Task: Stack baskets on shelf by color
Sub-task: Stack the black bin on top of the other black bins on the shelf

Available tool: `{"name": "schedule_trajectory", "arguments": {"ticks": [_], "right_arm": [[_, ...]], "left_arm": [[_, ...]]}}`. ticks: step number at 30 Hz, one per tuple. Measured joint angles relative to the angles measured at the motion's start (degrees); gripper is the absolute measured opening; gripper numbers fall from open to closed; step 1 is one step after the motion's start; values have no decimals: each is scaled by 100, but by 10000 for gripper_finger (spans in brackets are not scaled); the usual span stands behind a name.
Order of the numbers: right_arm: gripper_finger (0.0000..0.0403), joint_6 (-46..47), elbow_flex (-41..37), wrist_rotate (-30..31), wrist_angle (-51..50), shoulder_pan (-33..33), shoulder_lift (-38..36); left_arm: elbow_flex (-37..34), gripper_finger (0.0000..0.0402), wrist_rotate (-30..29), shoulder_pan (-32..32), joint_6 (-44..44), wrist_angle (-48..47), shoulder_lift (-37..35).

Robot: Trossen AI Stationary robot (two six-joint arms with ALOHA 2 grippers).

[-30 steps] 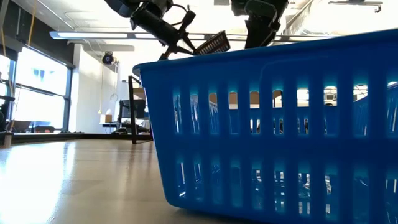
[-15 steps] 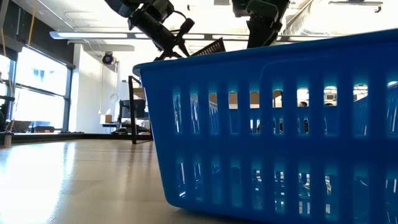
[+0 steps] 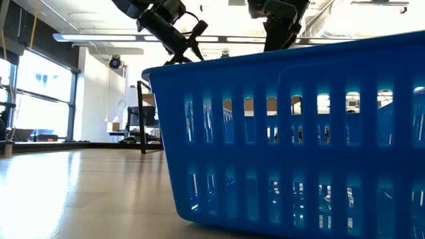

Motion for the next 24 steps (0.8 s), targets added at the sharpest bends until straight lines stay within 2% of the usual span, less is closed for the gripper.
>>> {"name": "schedule_trajectory", "arguments": {"ticks": [16, 20, 24], "right_arm": [[172, 134, 0, 4, 0, 0, 0], [172, 146, 0, 4, 0, 0, 0], [172, 146, 0, 4, 0, 0, 0]], "left_arm": [[0, 60, -62, -113, 126, 28, -28], [0, 60, -74, -170, 509, 83, -28], [0, 60, -86, -199, 376, 76, -28]]}}
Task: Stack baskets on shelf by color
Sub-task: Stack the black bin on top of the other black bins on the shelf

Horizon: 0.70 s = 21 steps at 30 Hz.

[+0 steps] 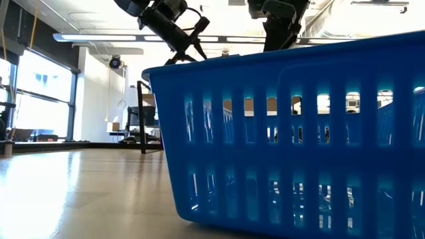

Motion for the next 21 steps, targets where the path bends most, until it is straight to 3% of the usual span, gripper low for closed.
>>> {"name": "schedule_trajectory", "arguments": {"ticks": [21], "right_arm": [[172, 308, 0, 0, -4, -1, 0]], "left_arm": [[0, 61, -15, -15, -128, -17, 0]]}}
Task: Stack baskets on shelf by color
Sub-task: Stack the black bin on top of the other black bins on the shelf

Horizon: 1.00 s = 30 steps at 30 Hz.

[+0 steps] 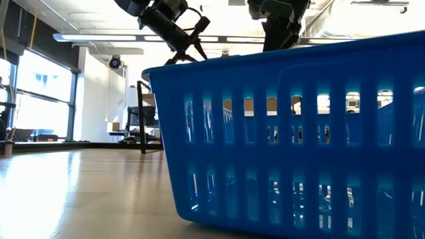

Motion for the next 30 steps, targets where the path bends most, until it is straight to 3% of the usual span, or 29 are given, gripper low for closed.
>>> {"name": "schedule_trajectory", "arguments": {"ticks": [30], "right_arm": [[172, 456, 0, 328, 0, -1, 0]], "left_arm": [[0, 61, 356, 174, 608, 10, -52]]}}
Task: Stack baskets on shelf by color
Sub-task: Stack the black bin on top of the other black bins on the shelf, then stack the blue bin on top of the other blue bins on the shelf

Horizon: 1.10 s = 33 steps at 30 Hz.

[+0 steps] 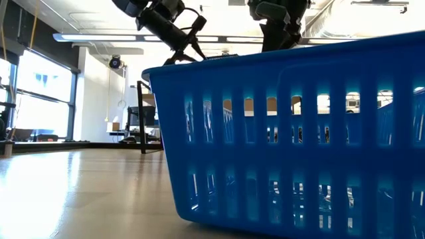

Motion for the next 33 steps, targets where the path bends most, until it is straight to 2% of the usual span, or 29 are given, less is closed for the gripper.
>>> {"name": "schedule_trajectory", "arguments": {"ticks": [7, 13, 22, 33], "right_arm": [[172, 302, 0, -2, 0, 0, 0], [172, 471, 0, 127, 0, 0, 0], [172, 737, 0, 144, 0, 2, 0], [172, 743, 0, 19, 145, 2, 0]], "left_arm": [[-2, 63, 447, 15, 429, 2, 2], [0, 88, 627, 57, 410, 306, 2], [-2, 107, 428, 232, 716, -135, -14], [-7, 87, 330, 422, 1673, -256, -621]]}}
